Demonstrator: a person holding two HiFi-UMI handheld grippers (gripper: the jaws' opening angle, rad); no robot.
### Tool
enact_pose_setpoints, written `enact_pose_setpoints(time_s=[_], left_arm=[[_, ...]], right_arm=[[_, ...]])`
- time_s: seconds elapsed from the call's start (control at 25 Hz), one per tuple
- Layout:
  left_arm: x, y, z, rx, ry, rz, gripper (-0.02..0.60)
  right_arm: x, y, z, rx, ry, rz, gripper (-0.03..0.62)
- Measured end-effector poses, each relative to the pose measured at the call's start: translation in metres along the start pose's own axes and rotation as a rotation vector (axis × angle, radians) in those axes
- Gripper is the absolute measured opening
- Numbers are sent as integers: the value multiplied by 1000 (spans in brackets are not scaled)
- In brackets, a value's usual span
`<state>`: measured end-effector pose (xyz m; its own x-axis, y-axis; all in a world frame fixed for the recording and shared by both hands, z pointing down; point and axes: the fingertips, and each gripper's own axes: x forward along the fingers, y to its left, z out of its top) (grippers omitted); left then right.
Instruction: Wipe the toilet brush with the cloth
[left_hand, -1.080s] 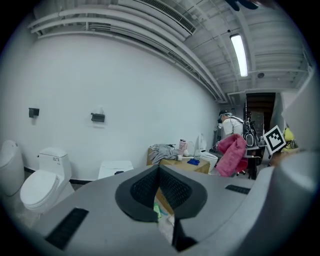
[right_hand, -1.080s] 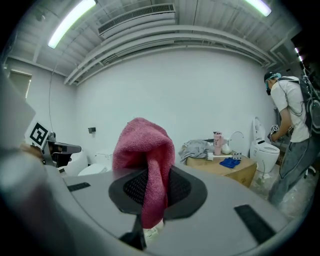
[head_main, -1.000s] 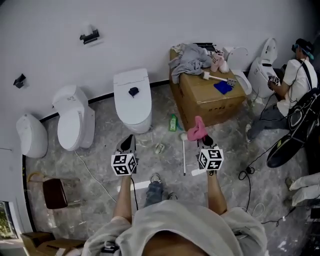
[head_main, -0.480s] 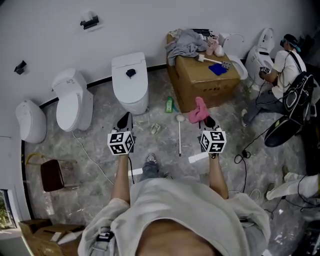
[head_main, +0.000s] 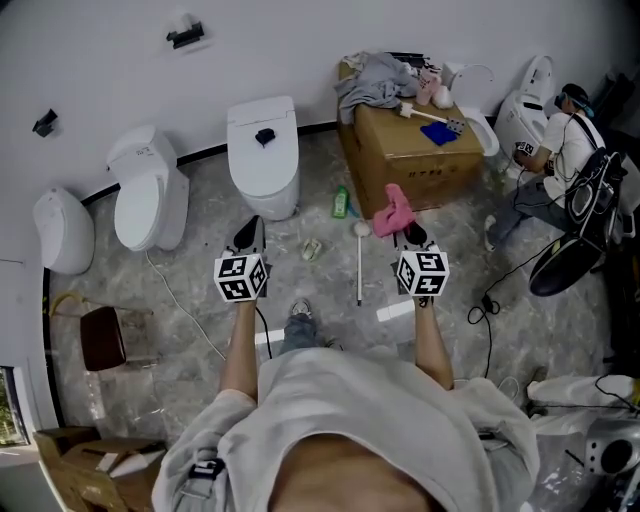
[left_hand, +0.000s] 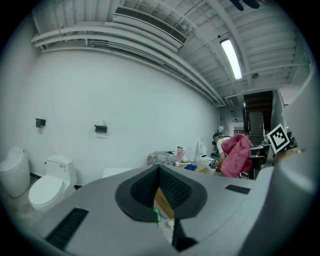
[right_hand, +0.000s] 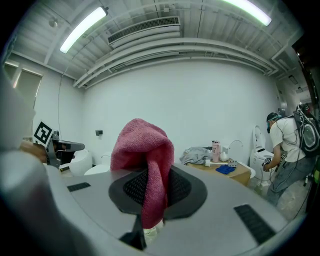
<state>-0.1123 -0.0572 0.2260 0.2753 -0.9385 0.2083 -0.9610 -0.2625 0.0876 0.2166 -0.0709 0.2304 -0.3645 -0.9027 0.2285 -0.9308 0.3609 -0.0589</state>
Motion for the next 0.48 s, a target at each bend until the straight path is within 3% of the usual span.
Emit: enact_pose_setpoints(time_s=[0.48], left_arm=[[2,-7,-3,0,1,-9,18]], right_arm=[[1,5,-7,3,9,11,63]])
